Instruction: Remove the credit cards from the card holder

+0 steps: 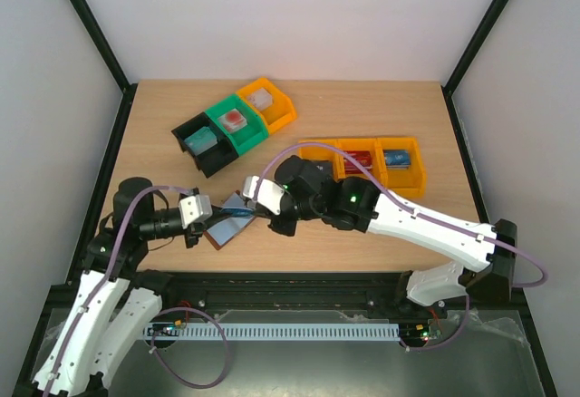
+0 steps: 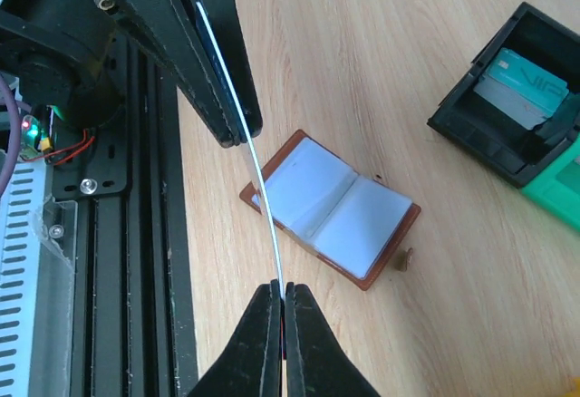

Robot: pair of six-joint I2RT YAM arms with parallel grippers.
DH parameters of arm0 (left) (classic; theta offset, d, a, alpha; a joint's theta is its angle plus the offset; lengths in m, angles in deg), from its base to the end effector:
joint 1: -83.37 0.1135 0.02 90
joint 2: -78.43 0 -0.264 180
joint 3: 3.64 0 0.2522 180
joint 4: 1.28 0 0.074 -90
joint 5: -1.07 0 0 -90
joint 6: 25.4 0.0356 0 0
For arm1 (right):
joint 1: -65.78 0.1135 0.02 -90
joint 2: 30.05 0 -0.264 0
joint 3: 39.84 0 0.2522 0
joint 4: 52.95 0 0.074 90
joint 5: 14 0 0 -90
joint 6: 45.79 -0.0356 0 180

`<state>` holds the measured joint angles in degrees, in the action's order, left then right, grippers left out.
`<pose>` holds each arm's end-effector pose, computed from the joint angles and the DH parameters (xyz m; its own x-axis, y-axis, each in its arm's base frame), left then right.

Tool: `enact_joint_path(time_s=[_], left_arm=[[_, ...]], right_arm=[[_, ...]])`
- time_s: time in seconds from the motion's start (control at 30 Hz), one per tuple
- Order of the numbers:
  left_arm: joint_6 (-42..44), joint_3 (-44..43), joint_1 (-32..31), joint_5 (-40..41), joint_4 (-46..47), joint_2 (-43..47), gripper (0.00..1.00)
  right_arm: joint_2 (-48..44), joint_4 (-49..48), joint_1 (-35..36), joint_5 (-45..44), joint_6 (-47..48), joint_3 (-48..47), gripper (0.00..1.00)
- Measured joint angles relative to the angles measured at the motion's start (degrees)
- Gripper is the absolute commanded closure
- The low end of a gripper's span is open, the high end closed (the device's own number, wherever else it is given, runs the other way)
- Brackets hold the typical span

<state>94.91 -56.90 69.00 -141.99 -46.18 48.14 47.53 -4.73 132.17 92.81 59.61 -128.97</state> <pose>0.1021 -0.0555 0.3094 0.1254 0.2810 -0.9515 0.9314 0.2970 0.2105 0.1095 0.2763 0.3573 0.0270 -0.5729 -0.8192 -0.9987 0.0194 -0.0465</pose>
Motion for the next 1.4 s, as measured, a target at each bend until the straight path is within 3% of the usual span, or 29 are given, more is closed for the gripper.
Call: enact_joint_path(time_s=[0.07, 0.2, 0.27, 0.4, 0.43, 0.57, 0.73, 0.97, 1.0, 1.13, 1.2, 1.3, 1.4], left_arm=[[-1.27, 0.00, -0.11, -0.79, -0.09, 0.15, 0.98], [-16.24, 1.36, -0.17, -2.54, 8.28, 1.05, 0.98], [-26.71, 3.67, -0.22, -1.84, 16.41, 2.12, 0.98], [-51.76, 10.47, 0.55, 4.50, 40.52, 4.28, 0.98], [-56.65, 11.08, 0.83, 5.84, 45.03, 4.17, 0.98], [-69.83, 11.39, 1.55, 9.31, 57.66, 4.24, 0.98], [-76.37, 11.39, 1.55, 10.10, 63.60, 5.18, 0.98], [-79.89, 11.45, 1.55, 10.93, 66.16, 5.46, 0.98], [-80.11, 11.47, 1.55, 10.95, 66.38, 5.51, 0.98], [-80.67, 11.58, 1.55, 10.95, 66.55, 5.75, 0.98], [-80.74, 11.61, 1.55, 10.93, 66.55, 5.77, 0.98], [-80.87, 11.61, 1.53, 10.93, 66.60, 5.77, 0.98], [-80.98, 11.61, 1.53, 10.93, 66.95, 5.77, 0.98]], right_arm=[[-0.39, -0.11, -0.15, -0.52, 0.52, 0.02, 0.94], [-5.90, -7.34, -0.48, -2.75, -0.17, 4.44, 0.43], [-10.16, -13.05, -2.05, -0.90, -2.25, 8.28, 0.24], [-16.74, -29.24, -8.11, 6.69, -12.11, 15.26, 0.03], [-16.94, -33.64, -9.09, 8.20, -15.06, 16.26, 0.03], [-14.16, -45.88, -9.44, 12.22, -26.08, 17.53, 0.08], [-10.34, -55.45, -10.56, 14.36, -38.10, 18.27, 0.23], [-4.46, -64.39, -10.99, 20.57, -48.02, 17.88, 0.78], [-4.11, -65.09, -10.99, 21.14, -49.07, 17.88, 0.79], [-3.96, -67.71, -10.99, 22.34, -51.95, 17.90, 0.66], [-3.96, -69.09, -10.99, 22.60, -52.61, 17.90, 0.73], [-3.93, -70.38, -10.99, 22.91, -53.70, 17.90, 0.97], [-3.80, -71.21, -10.99, 22.97, -54.42, 17.88, 0.98]])
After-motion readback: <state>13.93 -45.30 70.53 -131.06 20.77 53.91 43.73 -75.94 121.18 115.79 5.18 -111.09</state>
